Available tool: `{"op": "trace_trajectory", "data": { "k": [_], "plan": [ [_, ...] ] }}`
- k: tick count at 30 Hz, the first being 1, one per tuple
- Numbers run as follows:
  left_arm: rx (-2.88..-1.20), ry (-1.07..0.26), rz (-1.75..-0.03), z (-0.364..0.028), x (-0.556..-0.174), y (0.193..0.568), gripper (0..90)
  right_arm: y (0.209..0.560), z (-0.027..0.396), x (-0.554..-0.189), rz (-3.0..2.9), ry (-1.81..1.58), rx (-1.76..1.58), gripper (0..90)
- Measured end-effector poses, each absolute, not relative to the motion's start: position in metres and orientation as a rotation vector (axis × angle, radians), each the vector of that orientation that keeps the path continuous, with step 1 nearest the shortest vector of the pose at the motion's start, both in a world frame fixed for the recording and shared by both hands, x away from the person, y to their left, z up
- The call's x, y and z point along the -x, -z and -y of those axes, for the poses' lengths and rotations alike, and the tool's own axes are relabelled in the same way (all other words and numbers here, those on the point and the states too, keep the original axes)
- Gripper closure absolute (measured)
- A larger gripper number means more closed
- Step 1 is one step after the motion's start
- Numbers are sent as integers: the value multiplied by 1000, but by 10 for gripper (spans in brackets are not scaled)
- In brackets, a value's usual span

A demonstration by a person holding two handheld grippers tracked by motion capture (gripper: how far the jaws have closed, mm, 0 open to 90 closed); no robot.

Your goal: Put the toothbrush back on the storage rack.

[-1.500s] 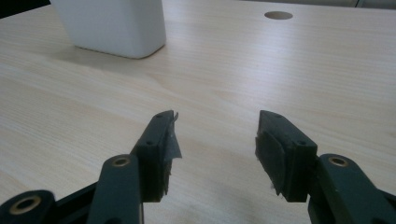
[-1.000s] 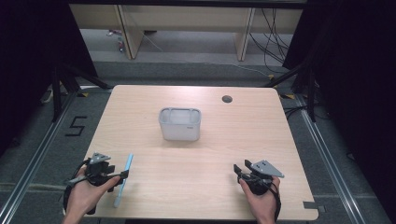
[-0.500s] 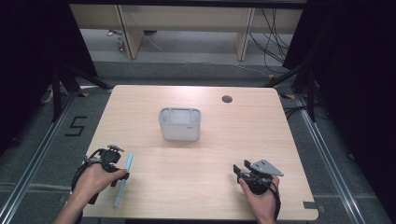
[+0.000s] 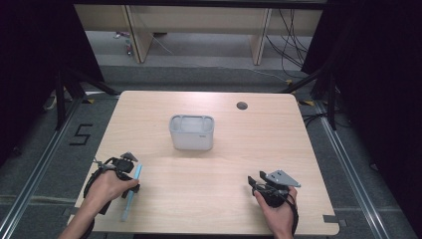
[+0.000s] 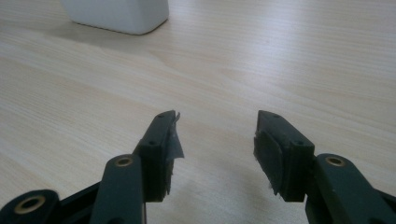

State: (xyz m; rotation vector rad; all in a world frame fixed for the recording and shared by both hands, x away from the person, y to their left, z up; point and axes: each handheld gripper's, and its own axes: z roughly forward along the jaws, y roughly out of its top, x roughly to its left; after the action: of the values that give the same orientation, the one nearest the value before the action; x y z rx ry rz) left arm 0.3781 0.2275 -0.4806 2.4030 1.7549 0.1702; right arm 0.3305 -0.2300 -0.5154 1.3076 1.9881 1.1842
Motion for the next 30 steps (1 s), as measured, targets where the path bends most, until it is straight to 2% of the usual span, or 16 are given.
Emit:
{"op": "trace_trajectory", "data": {
  "k": [15, 30],
  "plan": [
    [-2408, -141, -1730, -222, -379, 483, 643, 515, 228, -329, -2008, -1191, -1312, 491],
    [-2555, -54, -1663, -218, -385, 480, 758, 515, 228, -330, -2014, -1178, -1291, 486]
  ]
}}
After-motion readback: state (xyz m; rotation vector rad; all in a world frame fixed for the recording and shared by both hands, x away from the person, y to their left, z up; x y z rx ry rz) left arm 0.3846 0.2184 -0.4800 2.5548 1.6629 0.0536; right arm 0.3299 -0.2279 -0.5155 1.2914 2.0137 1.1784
